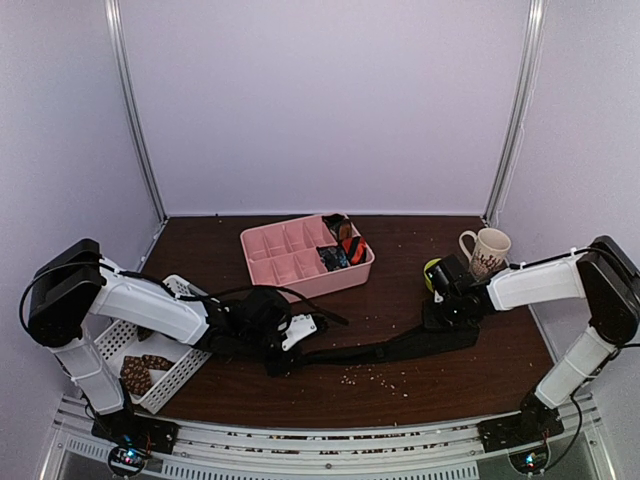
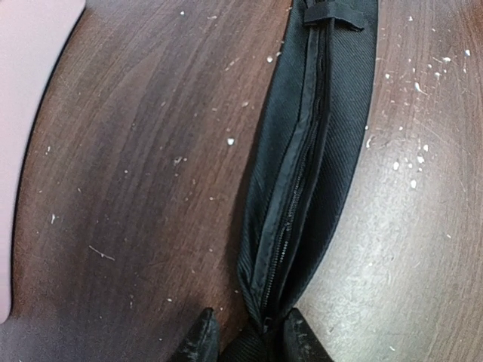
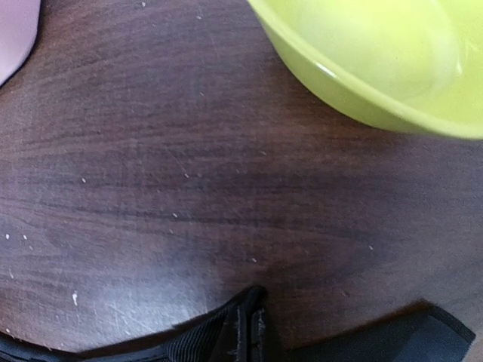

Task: Roll the ties
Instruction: Flatten out the tie at the center of the board, then smooth out the tie at the center of the board.

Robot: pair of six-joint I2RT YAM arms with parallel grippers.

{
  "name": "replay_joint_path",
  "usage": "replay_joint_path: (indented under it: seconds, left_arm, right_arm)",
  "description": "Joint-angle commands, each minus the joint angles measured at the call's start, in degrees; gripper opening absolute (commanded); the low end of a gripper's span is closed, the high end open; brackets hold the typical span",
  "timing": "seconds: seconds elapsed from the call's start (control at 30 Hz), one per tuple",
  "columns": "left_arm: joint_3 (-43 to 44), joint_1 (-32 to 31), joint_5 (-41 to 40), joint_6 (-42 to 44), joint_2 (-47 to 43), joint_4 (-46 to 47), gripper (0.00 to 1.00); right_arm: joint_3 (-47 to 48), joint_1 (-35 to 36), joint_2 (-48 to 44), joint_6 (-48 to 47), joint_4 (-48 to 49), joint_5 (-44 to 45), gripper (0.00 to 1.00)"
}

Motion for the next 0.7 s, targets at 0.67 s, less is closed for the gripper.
replay_joint_path:
  seconds: [0.67]
  left_arm:
    - [-0.60,0.60,-1.12,0.61,-0.29,2.35,0.31]
  right_arm:
    - [-6.61,0.16,-16.32,3.73,-8.79,-1.51,0.00]
